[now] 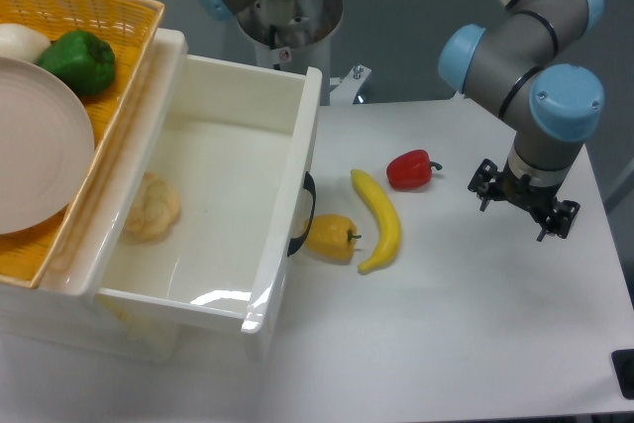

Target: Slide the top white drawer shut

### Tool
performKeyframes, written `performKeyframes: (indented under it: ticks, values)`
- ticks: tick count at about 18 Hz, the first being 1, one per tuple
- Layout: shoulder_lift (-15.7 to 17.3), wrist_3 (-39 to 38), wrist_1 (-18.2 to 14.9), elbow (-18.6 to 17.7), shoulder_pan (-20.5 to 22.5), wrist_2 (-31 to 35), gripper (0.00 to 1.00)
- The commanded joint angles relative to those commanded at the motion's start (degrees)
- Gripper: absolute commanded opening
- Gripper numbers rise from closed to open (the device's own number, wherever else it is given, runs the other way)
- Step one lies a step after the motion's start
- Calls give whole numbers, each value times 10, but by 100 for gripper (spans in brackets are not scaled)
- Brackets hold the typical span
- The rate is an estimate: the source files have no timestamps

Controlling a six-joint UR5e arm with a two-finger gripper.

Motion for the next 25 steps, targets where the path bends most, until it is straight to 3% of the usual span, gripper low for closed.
performKeyframes:
  ticks: [5, 11, 15, 17, 20, 21, 22, 25]
  values:
    - [3, -9, -3, -10, -6, 7, 100]
    - [16, -22, -3, -60, -23, 47, 100]
    - [12, -96, -2, -75, -40, 47, 100]
    - [15, -152, -2, -75, -49, 23, 83]
    - [13, -248, -4, -81, -74, -15, 34]
    - [12, -272, -4, -81, -83, -15, 24]
    - [12, -290, -4, -81, -90, -15, 24]
    - [14, -320, -5, -81, -105, -30, 0]
